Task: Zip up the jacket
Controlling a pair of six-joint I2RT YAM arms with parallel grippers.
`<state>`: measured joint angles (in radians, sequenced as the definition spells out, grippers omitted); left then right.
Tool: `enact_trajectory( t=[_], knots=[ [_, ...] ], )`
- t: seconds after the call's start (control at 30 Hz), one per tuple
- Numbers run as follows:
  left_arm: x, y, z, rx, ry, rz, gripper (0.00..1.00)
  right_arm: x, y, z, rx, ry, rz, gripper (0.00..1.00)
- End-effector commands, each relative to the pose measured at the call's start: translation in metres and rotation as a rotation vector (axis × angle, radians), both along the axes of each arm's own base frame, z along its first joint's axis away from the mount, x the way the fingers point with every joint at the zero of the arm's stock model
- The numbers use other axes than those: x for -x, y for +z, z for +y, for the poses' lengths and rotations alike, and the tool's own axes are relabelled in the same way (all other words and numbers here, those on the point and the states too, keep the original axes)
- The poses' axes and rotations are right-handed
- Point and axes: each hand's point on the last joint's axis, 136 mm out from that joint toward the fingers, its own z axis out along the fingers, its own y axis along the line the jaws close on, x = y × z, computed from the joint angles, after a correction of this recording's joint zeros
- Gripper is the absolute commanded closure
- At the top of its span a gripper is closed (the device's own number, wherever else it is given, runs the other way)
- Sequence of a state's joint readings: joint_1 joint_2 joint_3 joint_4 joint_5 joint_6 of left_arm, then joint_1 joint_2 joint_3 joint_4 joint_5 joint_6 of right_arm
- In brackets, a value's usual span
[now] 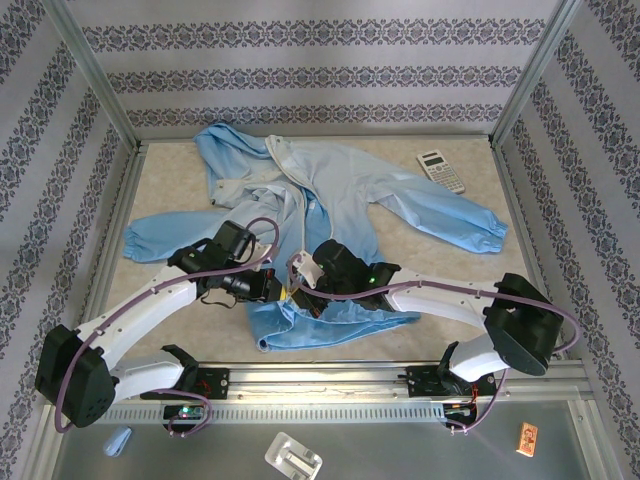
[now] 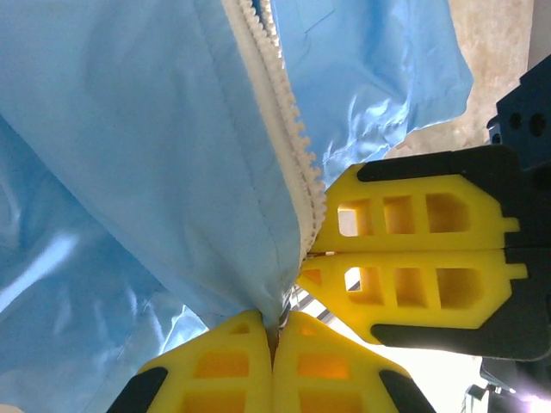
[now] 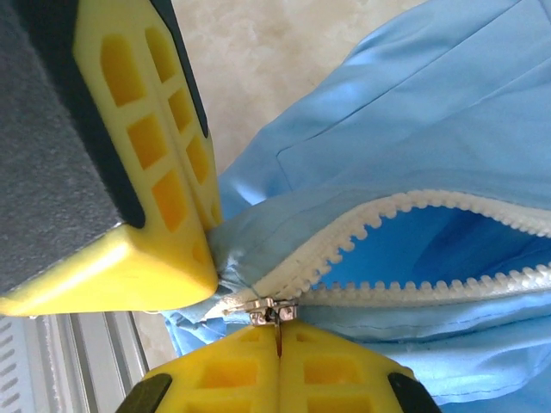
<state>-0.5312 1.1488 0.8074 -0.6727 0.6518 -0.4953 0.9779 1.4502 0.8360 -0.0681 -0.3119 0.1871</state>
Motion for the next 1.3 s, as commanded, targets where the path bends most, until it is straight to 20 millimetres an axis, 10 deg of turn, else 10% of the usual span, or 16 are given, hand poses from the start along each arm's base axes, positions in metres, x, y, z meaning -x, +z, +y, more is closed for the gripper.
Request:
enact_trajectory(
  t=[0.0,0.27,0.47,1.0,1.27],
  knots=[
    [0.026,-0.014,0.009,-0.043,-0.053,0.06,1.0,-0.011,0.003,0.002,-0.015,-0.036,-0.005,1.0],
    [0.026,-0.004,0.011,0.01,-0.048,-0.049,0.58,0.004,-0.005,0.009,-0.015,0.022,0.049,1.0],
    [0.018,0.002,0.012,0.051,-0.019,-0.165,0.51,0.009,-0.007,0.014,-0.016,0.037,0.073,1.0],
    [-0.005,-0.013,-0.013,0.184,-0.04,-0.258,0.54,0.009,-0.006,0.012,-0.019,0.016,0.092,1.0],
    [-0.003,-0.026,-0.015,0.189,-0.036,-0.216,0.97,0.001,-0.006,0.009,-0.003,-0.04,0.079,1.0]
  ],
)
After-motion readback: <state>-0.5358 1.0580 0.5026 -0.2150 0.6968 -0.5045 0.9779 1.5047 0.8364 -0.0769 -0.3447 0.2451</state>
